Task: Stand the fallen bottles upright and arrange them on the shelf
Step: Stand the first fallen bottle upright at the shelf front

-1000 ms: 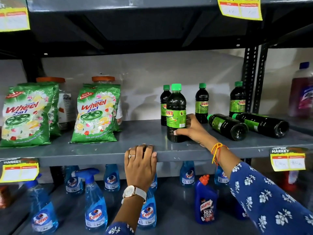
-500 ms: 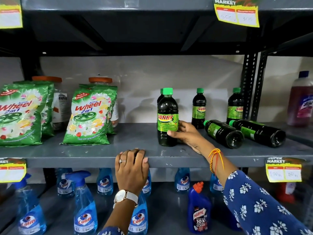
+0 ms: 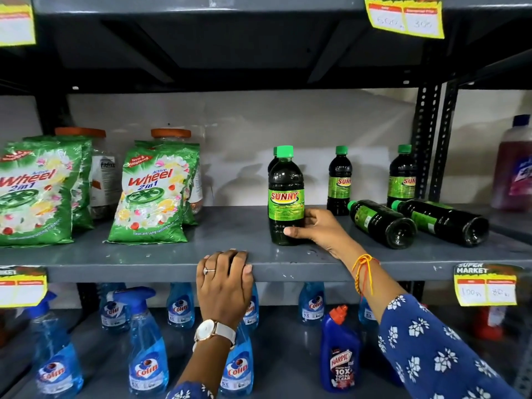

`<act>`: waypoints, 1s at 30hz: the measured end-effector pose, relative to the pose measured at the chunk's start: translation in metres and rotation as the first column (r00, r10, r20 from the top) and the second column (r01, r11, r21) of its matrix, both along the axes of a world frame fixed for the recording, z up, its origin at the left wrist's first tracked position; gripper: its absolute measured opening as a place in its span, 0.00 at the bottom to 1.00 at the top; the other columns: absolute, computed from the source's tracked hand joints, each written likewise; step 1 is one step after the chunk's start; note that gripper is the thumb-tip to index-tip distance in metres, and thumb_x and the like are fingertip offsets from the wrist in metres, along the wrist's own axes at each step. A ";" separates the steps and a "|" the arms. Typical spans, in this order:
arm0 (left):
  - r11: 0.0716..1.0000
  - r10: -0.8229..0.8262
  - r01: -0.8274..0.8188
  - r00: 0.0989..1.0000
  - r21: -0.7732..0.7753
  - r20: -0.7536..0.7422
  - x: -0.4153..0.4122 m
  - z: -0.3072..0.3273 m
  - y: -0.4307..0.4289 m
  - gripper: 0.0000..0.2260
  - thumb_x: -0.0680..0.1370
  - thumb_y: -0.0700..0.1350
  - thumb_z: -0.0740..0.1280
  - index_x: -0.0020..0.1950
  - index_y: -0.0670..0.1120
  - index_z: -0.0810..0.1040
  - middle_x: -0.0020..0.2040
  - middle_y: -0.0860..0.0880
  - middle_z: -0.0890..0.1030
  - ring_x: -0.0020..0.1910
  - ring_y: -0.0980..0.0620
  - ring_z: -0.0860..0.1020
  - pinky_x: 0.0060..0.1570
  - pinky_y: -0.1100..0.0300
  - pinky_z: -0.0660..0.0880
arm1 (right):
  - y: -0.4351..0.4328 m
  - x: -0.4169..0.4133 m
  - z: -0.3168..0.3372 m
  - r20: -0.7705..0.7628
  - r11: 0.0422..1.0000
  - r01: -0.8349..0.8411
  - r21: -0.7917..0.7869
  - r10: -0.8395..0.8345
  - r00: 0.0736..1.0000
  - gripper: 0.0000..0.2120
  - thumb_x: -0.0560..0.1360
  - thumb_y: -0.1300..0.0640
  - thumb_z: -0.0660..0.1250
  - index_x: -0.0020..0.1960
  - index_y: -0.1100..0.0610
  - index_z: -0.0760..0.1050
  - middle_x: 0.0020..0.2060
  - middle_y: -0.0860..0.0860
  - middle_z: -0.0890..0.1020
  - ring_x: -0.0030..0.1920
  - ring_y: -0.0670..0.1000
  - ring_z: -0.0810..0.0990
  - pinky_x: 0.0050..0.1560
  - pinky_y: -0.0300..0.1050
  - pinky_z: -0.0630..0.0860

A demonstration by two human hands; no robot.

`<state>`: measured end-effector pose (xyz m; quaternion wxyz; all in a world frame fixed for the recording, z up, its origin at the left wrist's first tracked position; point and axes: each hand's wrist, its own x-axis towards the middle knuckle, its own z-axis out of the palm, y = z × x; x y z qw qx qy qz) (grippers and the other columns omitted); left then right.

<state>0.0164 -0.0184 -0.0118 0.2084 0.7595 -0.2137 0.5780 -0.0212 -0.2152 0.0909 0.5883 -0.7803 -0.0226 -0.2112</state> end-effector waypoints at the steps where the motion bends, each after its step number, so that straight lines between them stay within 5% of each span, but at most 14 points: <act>1: 1.000 0.001 -0.001 1.000 0.006 -0.004 0.000 0.000 0.000 0.23 0.81 0.51 0.47 0.49 0.42 0.79 0.47 0.41 0.79 0.46 0.41 0.73 0.56 0.46 0.64 | 0.001 -0.001 0.000 -0.002 1.000 0.015 -0.009 -0.015 1.000 0.19 0.63 0.65 0.76 0.53 0.59 0.77 0.53 0.57 0.82 0.53 0.53 0.80 0.57 0.45 0.74; 8: 1.000 -0.009 0.010 0.999 0.015 -0.033 -0.006 0.002 0.003 0.22 0.81 0.51 0.47 0.50 0.43 0.79 0.47 0.42 0.79 0.47 0.41 0.73 0.56 0.46 0.64 | 0.004 -0.017 0.002 -0.022 0.995 0.050 -0.090 -0.052 0.998 0.20 0.65 0.64 0.75 0.56 0.62 0.76 0.55 0.58 0.82 0.54 0.53 0.80 0.61 0.49 0.73; 16: 0.999 -0.015 0.018 0.997 0.038 -0.081 -0.010 0.003 0.004 0.20 0.81 0.50 0.48 0.51 0.43 0.77 0.47 0.42 0.77 0.47 0.41 0.72 0.58 0.45 0.64 | 0.007 -0.045 -0.003 0.002 0.984 -0.016 -0.175 0.016 1.000 0.21 0.67 0.62 0.74 0.59 0.61 0.75 0.51 0.53 0.82 0.51 0.47 0.80 0.57 0.40 0.74; 22: 0.999 -0.026 0.030 0.995 0.041 -0.097 -0.012 0.003 0.005 0.21 0.81 0.51 0.47 0.52 0.44 0.77 0.48 0.43 0.77 0.48 0.41 0.73 0.58 0.45 0.64 | 0.009 -0.050 -0.002 -0.001 0.984 -0.023 -0.174 0.023 1.000 0.22 0.67 0.61 0.74 0.59 0.60 0.75 0.53 0.53 0.82 0.54 0.50 0.80 0.61 0.45 0.73; 27: 0.974 -0.158 0.150 0.987 -0.168 -0.038 -0.025 0.004 -0.008 0.16 0.80 0.49 0.53 0.55 0.41 0.75 0.55 0.40 0.76 0.55 0.41 0.71 0.61 0.45 0.62 | 0.003 -0.058 0.002 -0.046 0.975 -0.077 -0.207 0.069 0.997 0.21 0.66 0.55 0.75 0.57 0.56 0.75 0.51 0.50 0.81 0.57 0.51 0.79 0.61 0.46 0.74; 30: 0.941 -0.317 0.326 0.942 -0.089 0.108 -0.053 0.010 -0.038 0.14 0.80 0.48 0.54 0.58 0.41 0.71 0.57 0.40 0.76 0.57 0.42 0.71 0.59 0.46 0.66 | -0.019 -0.066 0.019 0.017 0.952 0.164 -0.257 -0.165 0.986 0.32 0.66 0.46 0.73 0.65 0.59 0.70 0.56 0.51 0.79 0.57 0.50 0.77 0.61 0.46 0.74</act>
